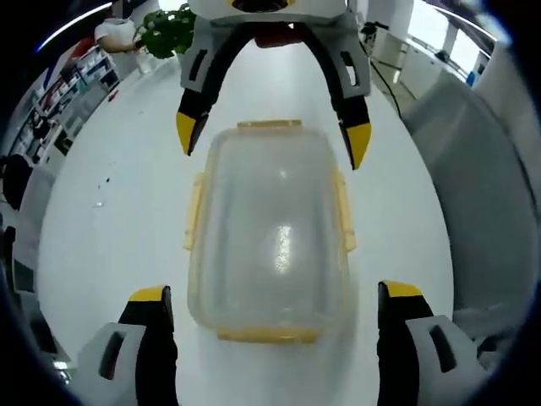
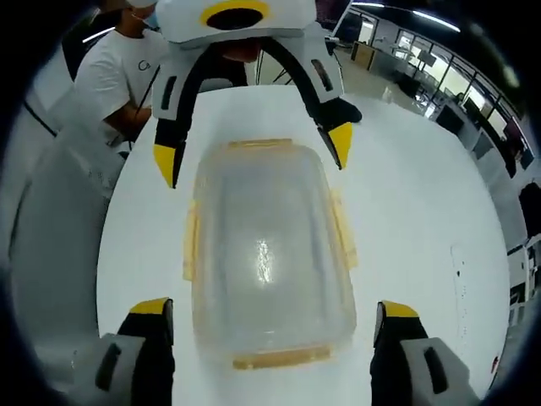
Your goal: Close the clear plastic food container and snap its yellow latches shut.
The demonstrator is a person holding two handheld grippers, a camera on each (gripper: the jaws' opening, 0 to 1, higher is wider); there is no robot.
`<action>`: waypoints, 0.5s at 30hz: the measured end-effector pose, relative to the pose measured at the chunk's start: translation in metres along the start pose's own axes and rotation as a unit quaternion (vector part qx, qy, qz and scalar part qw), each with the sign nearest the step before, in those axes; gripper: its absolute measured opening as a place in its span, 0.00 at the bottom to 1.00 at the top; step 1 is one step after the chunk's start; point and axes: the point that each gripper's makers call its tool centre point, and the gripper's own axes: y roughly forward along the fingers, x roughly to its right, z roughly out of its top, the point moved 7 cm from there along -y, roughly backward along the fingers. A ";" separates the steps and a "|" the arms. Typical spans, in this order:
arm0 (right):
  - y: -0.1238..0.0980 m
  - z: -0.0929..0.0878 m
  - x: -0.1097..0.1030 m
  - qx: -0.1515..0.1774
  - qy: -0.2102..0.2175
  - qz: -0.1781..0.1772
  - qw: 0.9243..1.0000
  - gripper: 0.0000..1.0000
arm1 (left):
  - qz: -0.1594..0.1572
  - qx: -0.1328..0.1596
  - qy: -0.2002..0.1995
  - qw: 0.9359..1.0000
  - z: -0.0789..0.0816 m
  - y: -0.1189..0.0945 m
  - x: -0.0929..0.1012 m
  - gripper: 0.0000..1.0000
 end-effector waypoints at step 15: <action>-0.018 0.006 -0.006 0.016 0.000 -0.022 1.000 0.99 | 0.024 0.012 -0.021 0.999 -0.005 -0.020 0.010 0.99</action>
